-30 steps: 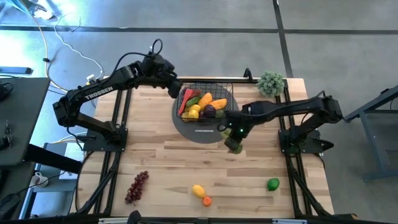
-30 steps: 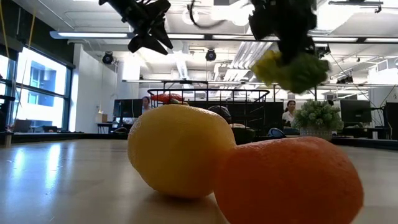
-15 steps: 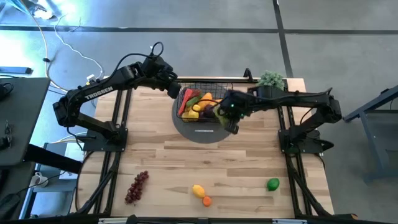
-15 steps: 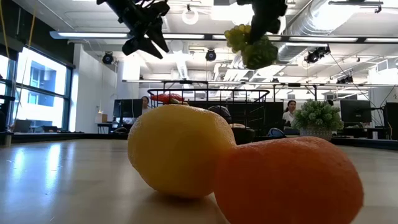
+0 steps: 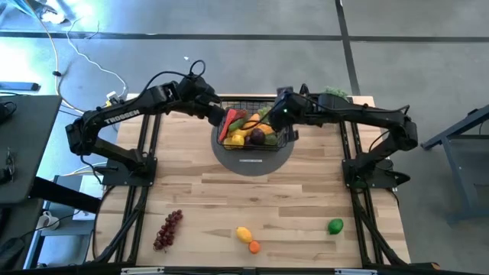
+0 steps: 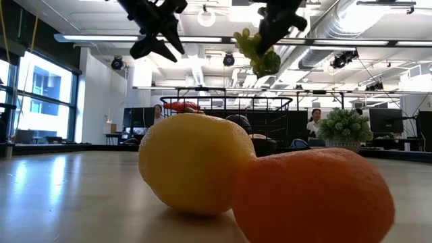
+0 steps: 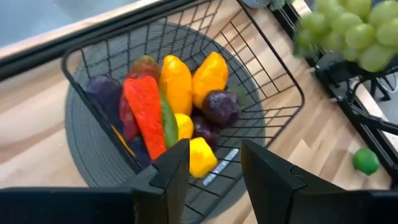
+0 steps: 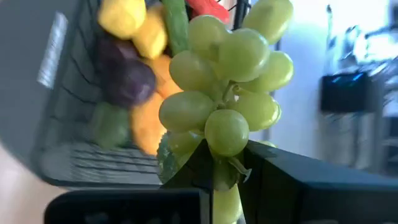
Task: Build produce basket
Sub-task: Put the green grapes into the black wire basket
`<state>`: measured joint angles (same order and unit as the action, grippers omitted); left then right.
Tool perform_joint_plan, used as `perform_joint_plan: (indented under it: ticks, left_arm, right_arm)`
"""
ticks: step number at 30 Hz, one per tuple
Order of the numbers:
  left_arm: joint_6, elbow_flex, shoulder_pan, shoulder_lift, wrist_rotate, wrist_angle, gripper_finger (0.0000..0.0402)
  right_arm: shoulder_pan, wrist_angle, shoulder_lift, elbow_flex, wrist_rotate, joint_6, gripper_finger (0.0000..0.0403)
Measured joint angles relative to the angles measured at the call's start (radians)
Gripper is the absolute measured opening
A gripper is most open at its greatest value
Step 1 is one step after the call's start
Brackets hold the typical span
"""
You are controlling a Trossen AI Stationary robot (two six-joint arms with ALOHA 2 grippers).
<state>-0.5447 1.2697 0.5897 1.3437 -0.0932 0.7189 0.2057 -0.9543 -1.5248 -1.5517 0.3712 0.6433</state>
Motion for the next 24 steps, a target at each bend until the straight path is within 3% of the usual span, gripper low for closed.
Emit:
perform_joint_plan:
  ticks: [7, 12, 24]
  left_arm:
    - [-0.075, 0.000, -0.049, 0.000, 0.004, -0.001, 0.0131]
    - [-0.109, 0.000, -0.089, 0.000, 0.004, -0.001, 0.0131]
    - [-0.136, 0.000, -0.152, 0.000, 0.011, -0.002, 0.0131]
  right_arm:
    - [0.038, 0.018, -0.062, 0.000, 0.013, 0.359, 0.0029]
    - [0.056, 0.018, -0.129, 0.000, 0.014, 0.500, 0.0030]
    - [0.119, 0.057, -0.253, 0.001, -0.042, 0.423, 0.0032]
